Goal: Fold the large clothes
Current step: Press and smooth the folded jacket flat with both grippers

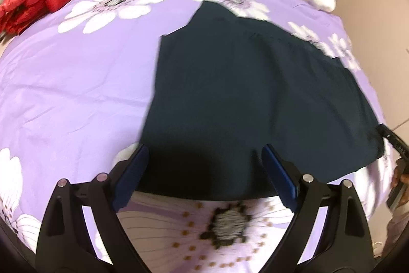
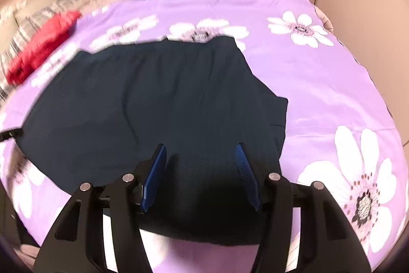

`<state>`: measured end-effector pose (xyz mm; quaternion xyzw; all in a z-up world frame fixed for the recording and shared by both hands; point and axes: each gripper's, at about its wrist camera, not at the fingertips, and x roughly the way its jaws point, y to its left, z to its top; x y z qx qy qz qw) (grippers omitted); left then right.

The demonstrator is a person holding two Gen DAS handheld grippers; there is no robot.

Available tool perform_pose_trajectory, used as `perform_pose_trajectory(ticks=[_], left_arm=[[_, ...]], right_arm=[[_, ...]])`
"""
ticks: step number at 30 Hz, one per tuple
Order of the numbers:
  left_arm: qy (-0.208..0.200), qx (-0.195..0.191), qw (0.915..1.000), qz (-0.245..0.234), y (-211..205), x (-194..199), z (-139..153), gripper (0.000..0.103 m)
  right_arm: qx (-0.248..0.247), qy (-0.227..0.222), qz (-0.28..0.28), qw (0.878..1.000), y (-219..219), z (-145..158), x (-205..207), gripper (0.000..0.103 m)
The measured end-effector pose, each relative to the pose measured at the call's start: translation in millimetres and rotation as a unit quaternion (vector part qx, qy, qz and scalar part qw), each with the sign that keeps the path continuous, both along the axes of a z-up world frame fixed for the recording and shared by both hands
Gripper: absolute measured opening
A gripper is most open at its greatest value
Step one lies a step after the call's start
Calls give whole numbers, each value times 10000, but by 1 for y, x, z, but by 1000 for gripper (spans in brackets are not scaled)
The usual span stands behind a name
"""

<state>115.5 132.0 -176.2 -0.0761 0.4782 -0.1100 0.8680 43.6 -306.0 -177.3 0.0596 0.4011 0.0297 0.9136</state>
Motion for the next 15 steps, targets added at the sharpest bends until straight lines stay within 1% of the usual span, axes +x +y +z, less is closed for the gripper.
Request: perform_pose_trajectory(ticks=[1,4,6,8,11,13,15], left_arm=[[-49,-17,10000,-76,-8,1,4,91],[-167,-45,9989,-439,-39,6,13,91],[-237,44,9972,-708,-67,9,16,91],[-310,210,9954,-881,-91,9,15,91],[-393,470,9920,-1107,-126,10,9,91],[-376,592,9907,-1170,-138,9,2,91],[-378,864,9883,-1202,-146,8,-10,92]], right_arm=[[52,-41,53,10000,4,1,-1,57],[115,-241,407,9988,36,7,2,57],[189,-343,687,9969,61,9,8,57],[230,-343,905,9950,82,7,16,57],[89,-331,1151,9928,111,2,27,57],[-34,-283,1244,9918,125,-5,33,57],[-144,-115,1340,9908,137,-17,36,57]])
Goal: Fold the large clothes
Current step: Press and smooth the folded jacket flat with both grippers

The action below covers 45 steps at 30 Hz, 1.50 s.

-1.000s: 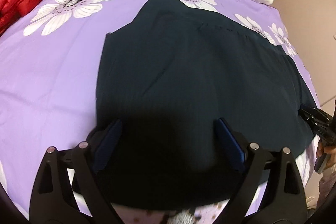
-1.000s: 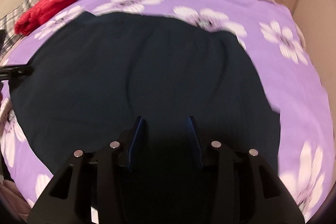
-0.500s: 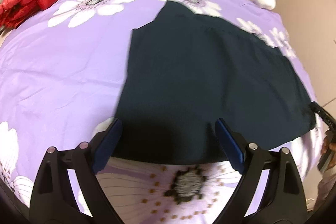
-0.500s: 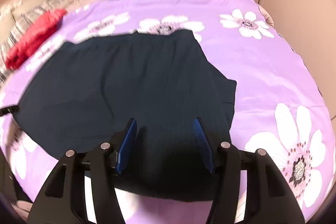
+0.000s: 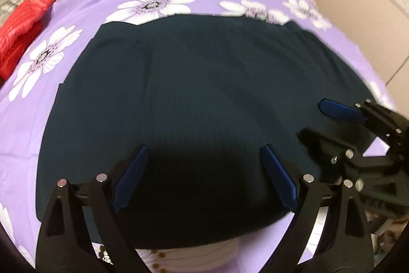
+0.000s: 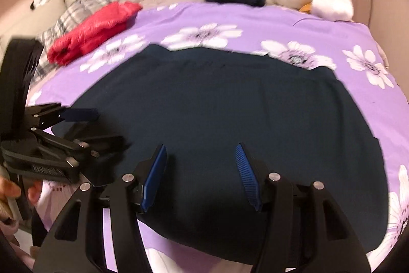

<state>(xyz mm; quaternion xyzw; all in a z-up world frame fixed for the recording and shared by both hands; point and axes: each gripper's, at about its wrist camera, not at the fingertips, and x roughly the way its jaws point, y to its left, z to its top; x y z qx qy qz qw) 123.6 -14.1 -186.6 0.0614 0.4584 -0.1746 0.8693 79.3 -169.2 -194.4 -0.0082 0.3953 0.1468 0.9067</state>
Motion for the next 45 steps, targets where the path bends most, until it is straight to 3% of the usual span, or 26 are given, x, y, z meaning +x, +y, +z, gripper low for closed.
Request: perform_pose_trajectory(ticks=[4,10,17,20,27,39,45], left_arm=[[-122,175,9997,-144,1,-6,-10,92],[-155,21,9998,-118,12,-10,-8,92],[-174,-198,9993,279,46,-10,-5,92],[-198,-124,9984,518,60,-12,-6,92],[-91,-360,9954,882,91,-15,-10,94],[-134,-456,9930,1079,112,-25,-11,94],[-165,-457,9919,1176,117,-28,-12,94]], right_arm=[[-89,146,-60,9998,-2,-18,-7,57],[31,121,-302,9995,-20,-18,-17,57],[-32,23,-634,9980,-45,-14,-31,57],[-9,14,-815,9967,-58,-13,-36,57],[12,-71,-888,9960,-72,-12,-46,57],[897,-151,-1115,9896,-102,-4,-58,57],[684,1,-1581,9851,-126,-11,-64,57]])
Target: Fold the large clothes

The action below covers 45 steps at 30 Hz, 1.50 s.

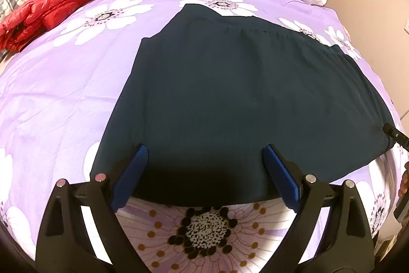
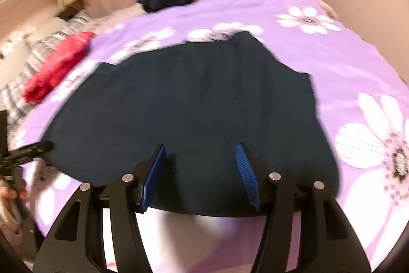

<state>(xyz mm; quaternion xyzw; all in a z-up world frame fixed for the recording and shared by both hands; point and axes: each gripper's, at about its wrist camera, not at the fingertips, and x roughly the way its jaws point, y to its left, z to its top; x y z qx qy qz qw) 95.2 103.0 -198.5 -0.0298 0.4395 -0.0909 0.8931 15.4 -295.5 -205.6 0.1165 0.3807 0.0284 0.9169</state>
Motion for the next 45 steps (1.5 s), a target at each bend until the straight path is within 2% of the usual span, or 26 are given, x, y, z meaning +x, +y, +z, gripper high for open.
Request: perform_pose_trajectory(ticks=[11,26,29,34,37,40,45], left_arm=[[93,-172,9998,57,10,0,-2,93],[117,-58,9997,202,9,-4,1,93],[103,123,9991,392,17,-7,2,93],[104,120,9966,811,45,-14,5,93],[109,41,9948,1011,59,-19,10,92],[32,-43,9948,1020,58,-20,17,92],[-214,-8,9987,452,15,-12,35,92]], right_arm=[[187,12,-284,9994,-25,-5,-9,57],[-47,108,-684,9976,-51,-7,-30,58],[-113,152,-743,9971,-54,-7,-32,58],[-27,292,-1091,9936,-69,-7,-39,61],[-324,171,-1154,9926,-66,3,-42,61],[-556,-98,-1026,9931,-53,19,-42,61],[-597,-413,-314,9969,-9,37,-25,65]])
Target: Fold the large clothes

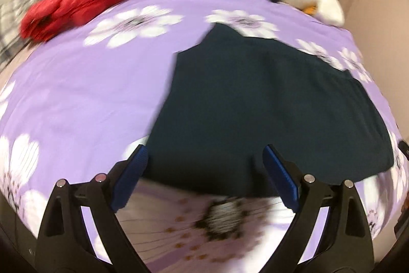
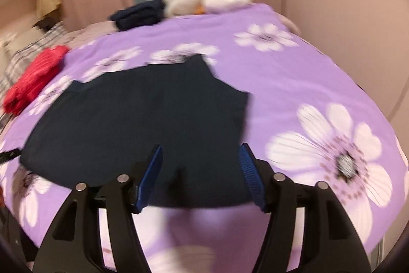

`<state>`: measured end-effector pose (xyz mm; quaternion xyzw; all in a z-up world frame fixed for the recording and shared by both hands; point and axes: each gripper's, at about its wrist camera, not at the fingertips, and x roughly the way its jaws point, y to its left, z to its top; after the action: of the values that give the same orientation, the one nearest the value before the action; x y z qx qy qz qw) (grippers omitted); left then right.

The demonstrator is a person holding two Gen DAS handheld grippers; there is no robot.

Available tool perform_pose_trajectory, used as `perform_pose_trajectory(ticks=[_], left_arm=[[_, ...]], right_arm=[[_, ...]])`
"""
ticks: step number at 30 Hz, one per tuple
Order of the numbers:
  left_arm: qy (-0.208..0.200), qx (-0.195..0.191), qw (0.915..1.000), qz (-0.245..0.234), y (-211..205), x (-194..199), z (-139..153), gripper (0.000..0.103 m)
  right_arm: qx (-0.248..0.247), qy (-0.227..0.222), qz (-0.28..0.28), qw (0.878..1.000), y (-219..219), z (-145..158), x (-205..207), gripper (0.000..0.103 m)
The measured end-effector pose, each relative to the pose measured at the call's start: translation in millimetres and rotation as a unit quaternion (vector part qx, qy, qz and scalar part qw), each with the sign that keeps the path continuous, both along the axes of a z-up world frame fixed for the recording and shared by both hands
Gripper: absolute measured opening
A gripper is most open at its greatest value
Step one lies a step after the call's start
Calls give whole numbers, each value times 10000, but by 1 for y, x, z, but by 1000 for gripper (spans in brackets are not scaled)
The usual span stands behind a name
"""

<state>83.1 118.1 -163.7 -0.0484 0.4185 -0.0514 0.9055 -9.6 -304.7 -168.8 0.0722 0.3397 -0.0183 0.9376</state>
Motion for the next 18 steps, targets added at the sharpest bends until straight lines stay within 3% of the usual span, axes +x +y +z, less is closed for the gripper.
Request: perform_pose_trajectory(ticks=[4,9,13,18], left_arm=[[-168,165,9979,-605,-49,10,9,92],[-335,409,9940,-958,-97,16,6,92],[-152,671,9912,-1128,-112,14,-16,92],[-12,624,9902,-1248,-110,5,-37,93]], right_arm=[[-47,-7,752,9972,50,2,26,65],[31,-70,1142,9934,87,-1,51,65],[-182,173,1409,9897,113,-20,59,65],[-273,563,1485,9869,123,-51,48,65]])
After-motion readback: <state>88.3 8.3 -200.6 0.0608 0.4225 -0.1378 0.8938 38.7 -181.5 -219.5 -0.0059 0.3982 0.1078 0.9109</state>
